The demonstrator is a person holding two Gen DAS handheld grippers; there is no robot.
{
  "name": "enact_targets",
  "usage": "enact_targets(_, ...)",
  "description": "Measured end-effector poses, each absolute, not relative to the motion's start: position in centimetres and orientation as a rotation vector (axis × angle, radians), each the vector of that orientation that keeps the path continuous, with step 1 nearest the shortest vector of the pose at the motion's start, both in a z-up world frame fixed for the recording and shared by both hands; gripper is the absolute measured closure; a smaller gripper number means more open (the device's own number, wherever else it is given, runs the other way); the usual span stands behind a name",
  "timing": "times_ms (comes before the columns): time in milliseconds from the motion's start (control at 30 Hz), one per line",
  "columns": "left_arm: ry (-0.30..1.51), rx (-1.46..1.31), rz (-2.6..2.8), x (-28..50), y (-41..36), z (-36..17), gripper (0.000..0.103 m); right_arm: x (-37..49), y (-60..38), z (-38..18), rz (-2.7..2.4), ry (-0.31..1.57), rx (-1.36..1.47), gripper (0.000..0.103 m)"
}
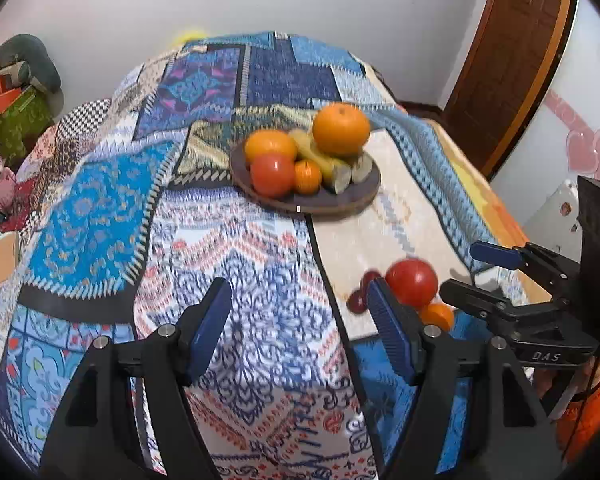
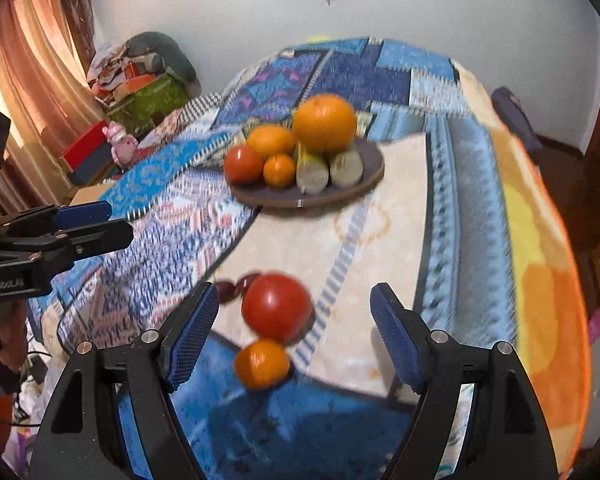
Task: Organize fruits
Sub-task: 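Grasp and lift a red tomato with the right gripper while the left gripper grasps a tangerine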
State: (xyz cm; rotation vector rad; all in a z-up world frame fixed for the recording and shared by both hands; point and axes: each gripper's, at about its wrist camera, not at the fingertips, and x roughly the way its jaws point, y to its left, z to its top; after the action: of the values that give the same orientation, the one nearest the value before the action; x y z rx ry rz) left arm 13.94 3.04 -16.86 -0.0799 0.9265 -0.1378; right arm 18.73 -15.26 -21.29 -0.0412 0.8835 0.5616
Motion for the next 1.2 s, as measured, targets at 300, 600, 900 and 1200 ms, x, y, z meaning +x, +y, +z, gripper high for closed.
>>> enact_targets(300, 0.968, -0.071, -0.131, 13.3, 2.5, -18.9, 0.033, 19.5, -13.7, -23.8, 0.59, 0.946, -0.049, 0.043)
enact_targets(600, 0.974, -0.068, -0.156, 13.4, 1.5, -19.0, 0.033, 19.5, -13.9, -24.1, 0.62, 0.961, -0.009, 0.057)
enact_targets(900, 0.961, -0.062, -0.232, 13.8, -1.3, -18.0, 0.033, 18.3, -17.8, -20.6, 0.549, 0.854, 0.027, 0.058)
enact_targets(1200, 0.968, -0.031, -0.327, 14.2, -5.9, -18.4, 0.035, 16.9, -21.0, -20.1, 0.49, 0.843, 0.062, 0.058)
